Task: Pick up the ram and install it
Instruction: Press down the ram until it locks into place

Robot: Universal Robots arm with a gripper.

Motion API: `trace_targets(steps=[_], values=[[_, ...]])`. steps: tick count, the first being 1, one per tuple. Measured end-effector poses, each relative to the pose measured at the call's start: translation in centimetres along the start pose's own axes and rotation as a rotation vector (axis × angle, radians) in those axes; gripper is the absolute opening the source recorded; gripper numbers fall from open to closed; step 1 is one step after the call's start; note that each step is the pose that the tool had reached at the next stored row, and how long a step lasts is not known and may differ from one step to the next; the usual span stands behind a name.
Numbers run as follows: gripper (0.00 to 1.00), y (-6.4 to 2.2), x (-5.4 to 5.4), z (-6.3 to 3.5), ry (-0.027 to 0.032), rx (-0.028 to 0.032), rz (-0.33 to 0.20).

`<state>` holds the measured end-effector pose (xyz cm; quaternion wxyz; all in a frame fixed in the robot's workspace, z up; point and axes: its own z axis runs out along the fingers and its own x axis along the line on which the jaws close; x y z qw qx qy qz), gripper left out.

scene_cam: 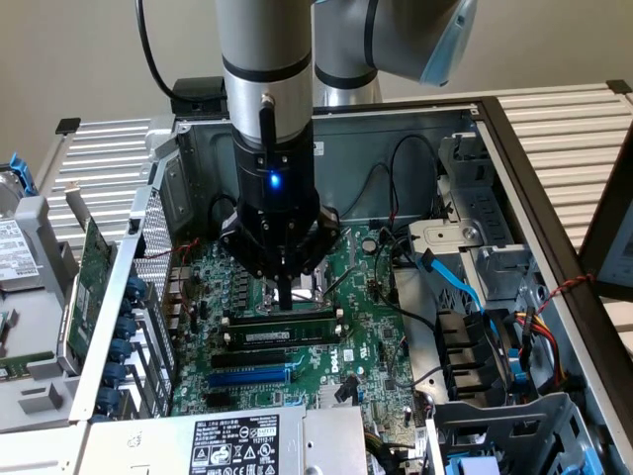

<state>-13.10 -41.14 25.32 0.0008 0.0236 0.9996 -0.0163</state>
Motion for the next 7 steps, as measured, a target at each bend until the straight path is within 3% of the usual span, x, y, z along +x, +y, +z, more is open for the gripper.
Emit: trace_targets(steps=[1, 2, 7], values=[[0.11, 0.0, 0.0, 0.01, -0.0018, 0.0056, 0.01], [0.11, 0.0, 0.0, 0.0, -0.0029, 0.0073, 0.014], [0.11, 0.0, 0.0, 0.01, -0.0029, 0.0073, 0.015]])
